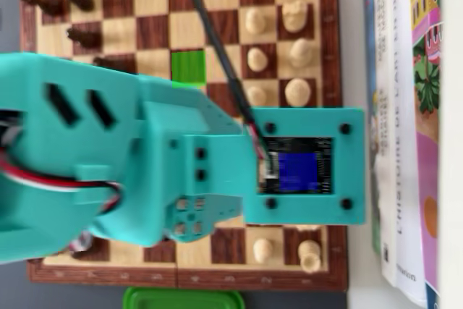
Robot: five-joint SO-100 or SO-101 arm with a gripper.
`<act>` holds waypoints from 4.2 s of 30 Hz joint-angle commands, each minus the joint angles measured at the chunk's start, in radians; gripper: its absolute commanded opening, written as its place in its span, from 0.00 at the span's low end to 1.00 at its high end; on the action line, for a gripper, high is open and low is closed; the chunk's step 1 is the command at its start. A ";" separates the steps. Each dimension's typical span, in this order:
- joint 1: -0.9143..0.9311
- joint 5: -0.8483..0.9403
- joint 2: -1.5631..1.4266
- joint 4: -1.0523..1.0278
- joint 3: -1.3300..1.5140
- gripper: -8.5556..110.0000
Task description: Play chess
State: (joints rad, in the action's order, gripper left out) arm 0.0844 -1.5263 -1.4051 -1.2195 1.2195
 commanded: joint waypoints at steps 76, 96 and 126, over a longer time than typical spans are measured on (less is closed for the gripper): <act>0.035 0.008 0.491 0.000 -0.457 0.18; 0.035 0.008 0.494 -0.002 -0.457 0.14; 0.034 0.028 0.302 -0.020 -0.318 0.11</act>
State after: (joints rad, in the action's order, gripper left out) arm 0.1104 -1.5033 -0.9802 -1.2410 0.8836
